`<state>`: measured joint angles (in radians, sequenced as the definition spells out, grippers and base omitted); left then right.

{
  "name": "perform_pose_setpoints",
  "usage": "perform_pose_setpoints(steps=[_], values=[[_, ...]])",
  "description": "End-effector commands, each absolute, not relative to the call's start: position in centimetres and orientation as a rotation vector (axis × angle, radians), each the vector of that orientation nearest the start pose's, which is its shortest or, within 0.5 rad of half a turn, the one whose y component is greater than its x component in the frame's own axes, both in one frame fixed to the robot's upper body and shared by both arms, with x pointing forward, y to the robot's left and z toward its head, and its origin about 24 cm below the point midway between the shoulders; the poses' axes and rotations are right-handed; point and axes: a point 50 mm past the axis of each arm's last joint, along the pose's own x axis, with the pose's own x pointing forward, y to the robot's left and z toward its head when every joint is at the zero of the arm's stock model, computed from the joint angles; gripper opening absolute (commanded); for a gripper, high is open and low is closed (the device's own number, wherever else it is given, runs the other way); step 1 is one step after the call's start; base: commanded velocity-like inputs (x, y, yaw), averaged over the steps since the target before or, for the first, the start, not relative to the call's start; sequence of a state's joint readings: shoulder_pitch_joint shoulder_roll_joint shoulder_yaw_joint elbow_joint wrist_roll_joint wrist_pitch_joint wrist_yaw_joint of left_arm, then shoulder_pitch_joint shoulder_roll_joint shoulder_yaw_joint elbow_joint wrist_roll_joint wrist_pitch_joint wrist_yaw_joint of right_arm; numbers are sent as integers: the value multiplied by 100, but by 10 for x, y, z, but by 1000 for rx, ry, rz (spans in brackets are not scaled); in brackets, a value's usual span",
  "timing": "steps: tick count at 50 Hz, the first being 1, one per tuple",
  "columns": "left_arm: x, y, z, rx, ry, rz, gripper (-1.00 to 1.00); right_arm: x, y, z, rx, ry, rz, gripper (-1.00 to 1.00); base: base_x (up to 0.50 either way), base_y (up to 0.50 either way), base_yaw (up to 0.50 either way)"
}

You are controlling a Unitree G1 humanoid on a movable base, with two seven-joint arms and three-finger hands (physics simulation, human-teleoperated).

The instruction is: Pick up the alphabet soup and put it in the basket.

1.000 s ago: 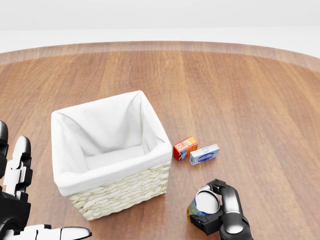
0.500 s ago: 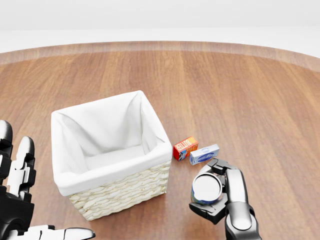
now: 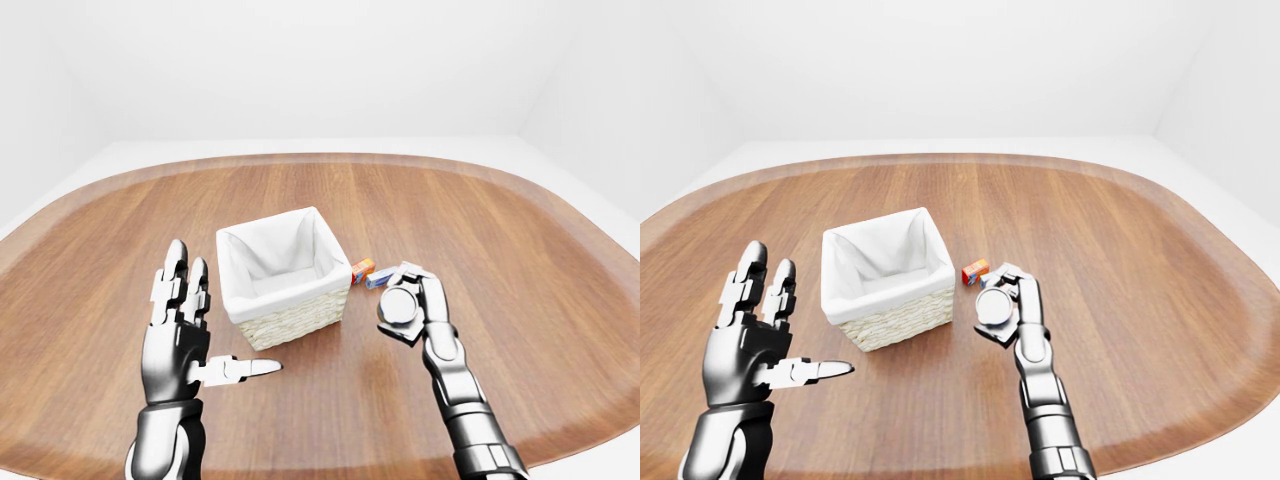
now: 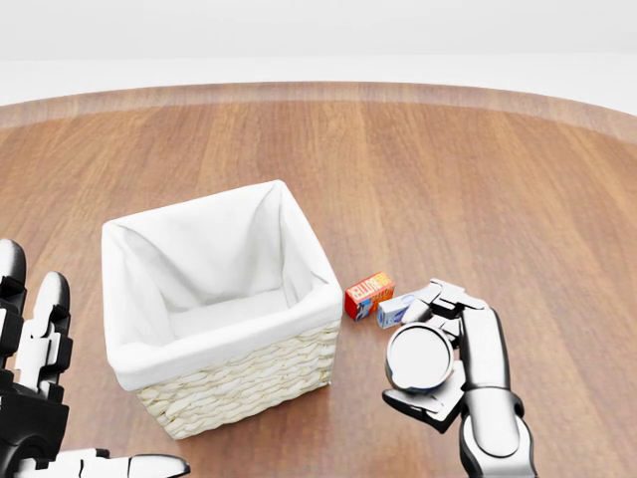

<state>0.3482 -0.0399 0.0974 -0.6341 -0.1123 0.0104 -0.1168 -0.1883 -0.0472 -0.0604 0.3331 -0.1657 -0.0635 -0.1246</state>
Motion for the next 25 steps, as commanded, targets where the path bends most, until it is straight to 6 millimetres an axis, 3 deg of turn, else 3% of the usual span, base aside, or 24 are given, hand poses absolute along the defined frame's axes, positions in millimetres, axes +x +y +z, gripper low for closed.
perform_pose_setpoints(steps=[1, 11, 25], values=[[177, 180, 116, -57, -300, 62, 100, 286, -167, 42, -105, 11, -133, -100, 0, 0, 0], [176, 180, 116, -57, -301, 63, 100, 284, -166, 53, -100, -8, -132, -100, 0, 0, 0], [177, 180, 115, -58, -298, 59, 100, 287, -159, 88, -82, -125, -119, -100, 0, 0, 0]])
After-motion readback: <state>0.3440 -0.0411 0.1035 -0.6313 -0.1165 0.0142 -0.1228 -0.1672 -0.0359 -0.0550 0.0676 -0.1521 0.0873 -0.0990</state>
